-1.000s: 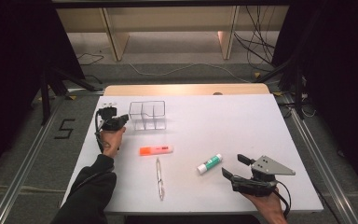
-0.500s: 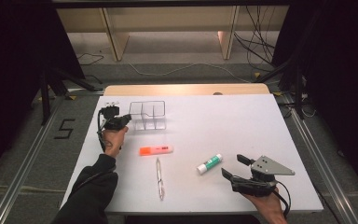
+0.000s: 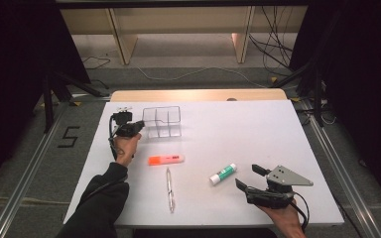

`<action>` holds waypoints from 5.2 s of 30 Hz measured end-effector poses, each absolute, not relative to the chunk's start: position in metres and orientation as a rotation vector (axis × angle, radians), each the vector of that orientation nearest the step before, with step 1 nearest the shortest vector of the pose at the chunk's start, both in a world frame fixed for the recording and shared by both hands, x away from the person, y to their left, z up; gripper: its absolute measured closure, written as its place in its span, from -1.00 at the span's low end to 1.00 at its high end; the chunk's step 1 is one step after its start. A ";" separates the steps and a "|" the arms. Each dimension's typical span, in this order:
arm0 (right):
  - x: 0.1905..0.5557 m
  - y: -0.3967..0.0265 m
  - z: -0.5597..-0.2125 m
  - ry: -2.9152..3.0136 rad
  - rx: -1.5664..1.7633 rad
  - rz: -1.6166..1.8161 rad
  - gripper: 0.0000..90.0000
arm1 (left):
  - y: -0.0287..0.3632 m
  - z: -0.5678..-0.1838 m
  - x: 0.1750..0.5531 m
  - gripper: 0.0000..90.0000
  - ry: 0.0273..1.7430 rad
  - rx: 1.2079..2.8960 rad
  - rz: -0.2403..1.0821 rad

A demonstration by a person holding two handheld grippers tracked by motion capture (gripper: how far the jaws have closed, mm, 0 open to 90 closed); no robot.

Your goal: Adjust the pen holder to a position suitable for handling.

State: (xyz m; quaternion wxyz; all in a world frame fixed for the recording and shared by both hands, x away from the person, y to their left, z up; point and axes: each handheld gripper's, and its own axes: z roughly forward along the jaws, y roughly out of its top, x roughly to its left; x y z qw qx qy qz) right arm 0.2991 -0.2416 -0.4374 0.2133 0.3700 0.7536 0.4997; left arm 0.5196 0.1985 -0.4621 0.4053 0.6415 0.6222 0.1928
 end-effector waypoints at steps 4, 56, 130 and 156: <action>0.299 -0.242 -0.438 2.093 1.027 1.386 -0.44 | 0.192 -0.462 0.522 0.99 1.567 1.624 0.485; 0.299 -0.243 -0.438 2.101 1.016 1.386 -0.44 | 0.127 -0.461 0.551 0.99 1.489 1.666 0.429; 0.296 -0.242 -0.437 2.094 1.009 1.373 -0.44 | 0.131 -0.420 0.394 -0.66 1.422 1.880 0.361; 0.297 -0.243 -0.440 2.107 1.018 1.368 -0.44 | 0.114 -0.435 0.363 -0.67 1.455 1.975 0.240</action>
